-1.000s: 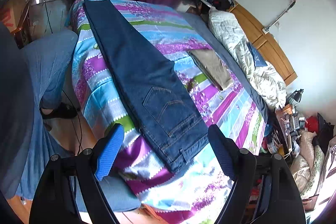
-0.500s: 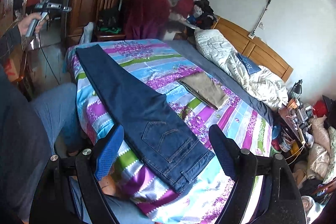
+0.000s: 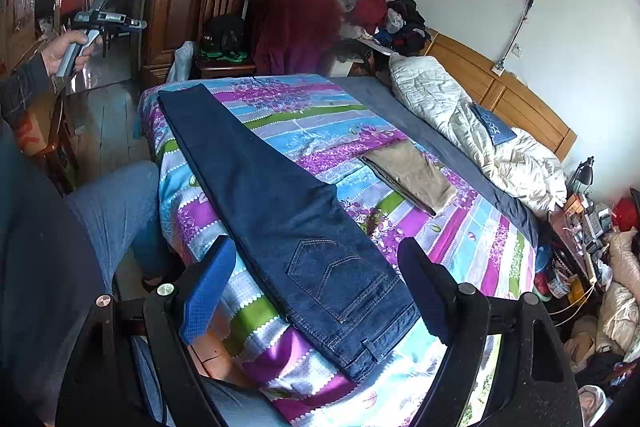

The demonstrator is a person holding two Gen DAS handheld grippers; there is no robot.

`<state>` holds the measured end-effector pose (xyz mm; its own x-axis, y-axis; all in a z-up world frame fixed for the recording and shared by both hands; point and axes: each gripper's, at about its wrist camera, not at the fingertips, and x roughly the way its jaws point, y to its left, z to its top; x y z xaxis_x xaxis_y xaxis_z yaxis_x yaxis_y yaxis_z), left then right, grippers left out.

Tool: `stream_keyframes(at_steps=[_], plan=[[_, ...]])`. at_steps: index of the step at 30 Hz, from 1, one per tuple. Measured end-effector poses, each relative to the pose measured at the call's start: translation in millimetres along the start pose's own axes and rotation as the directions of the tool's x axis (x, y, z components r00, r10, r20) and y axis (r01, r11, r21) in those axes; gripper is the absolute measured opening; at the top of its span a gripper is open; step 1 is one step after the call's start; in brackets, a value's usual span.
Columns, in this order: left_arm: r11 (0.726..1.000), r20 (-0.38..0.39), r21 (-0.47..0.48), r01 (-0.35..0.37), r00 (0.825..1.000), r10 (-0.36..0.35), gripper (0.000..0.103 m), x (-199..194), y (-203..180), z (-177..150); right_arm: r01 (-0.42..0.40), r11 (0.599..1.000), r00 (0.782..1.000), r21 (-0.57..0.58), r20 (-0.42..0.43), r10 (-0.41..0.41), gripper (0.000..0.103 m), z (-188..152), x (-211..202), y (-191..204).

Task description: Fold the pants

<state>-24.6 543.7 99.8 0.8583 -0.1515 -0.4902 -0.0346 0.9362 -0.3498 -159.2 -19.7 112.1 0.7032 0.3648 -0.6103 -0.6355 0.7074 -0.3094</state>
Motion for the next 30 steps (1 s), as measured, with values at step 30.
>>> stream_keyframes(at_steps=[30], plan=[[0.894,-0.527,0.015,0.448,0.763,-0.374,0.048,267,-172,-164,-0.312,0.795,0.892,0.519,-0.128,0.434,0.068,6,498,-134]])
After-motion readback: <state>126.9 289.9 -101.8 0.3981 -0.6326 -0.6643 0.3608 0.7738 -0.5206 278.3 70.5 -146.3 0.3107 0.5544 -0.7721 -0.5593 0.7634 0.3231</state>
